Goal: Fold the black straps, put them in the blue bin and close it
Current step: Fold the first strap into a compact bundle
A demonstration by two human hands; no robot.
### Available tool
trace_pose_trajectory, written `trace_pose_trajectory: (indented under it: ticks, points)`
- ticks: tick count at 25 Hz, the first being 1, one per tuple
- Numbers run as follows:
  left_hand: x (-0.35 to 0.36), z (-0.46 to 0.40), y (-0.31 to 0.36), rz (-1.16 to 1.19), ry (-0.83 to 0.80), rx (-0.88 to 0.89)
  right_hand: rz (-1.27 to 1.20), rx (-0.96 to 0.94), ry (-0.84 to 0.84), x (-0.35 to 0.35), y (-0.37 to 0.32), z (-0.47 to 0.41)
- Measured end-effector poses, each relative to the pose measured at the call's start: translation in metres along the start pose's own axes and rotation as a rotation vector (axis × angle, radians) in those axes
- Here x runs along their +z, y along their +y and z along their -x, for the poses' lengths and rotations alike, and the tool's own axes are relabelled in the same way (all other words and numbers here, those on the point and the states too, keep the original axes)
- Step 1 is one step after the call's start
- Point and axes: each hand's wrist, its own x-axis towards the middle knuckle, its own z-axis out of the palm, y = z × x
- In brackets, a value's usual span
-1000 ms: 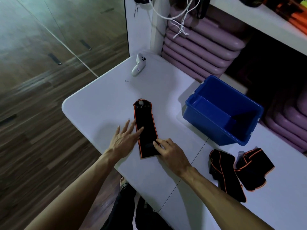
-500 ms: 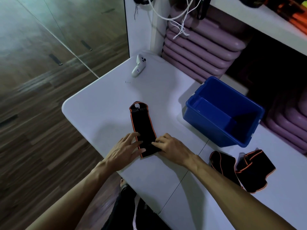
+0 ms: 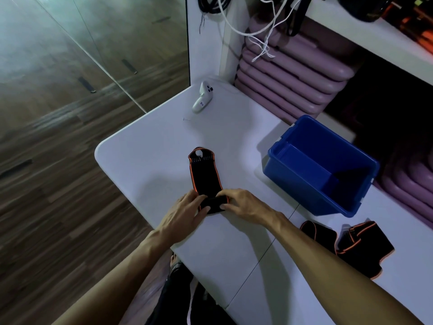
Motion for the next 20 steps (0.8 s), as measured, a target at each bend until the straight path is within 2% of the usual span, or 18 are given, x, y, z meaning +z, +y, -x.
trace_pose_trajectory:
  ticks: [4,9,13,16,17,20]
  points:
    - [0.002,-0.002,0.004,-0.048,0.04,-0.002,-0.052,0.009,0.032,0.008,0.002,0.009]
    - [0.001,-0.027,0.004,0.159,0.028,-0.305,-0.128,0.123,0.058,0.008,-0.006,-0.011]
    - [0.002,-0.039,0.003,0.057,0.026,-0.435,-0.177,0.166,0.15,0.018,-0.003,-0.016]
    - [0.001,-0.042,0.003,0.087,0.086,-0.54,-0.185,0.165,0.207,0.021,-0.005,-0.016]
    - [0.002,-0.041,0.003,0.082,0.116,-0.483,-0.186,0.161,0.227,0.022,-0.007,-0.017]
    - [0.006,-0.034,-0.004,-0.04,0.088,-0.082,-0.183,0.141,0.282,0.026,-0.009,-0.017]
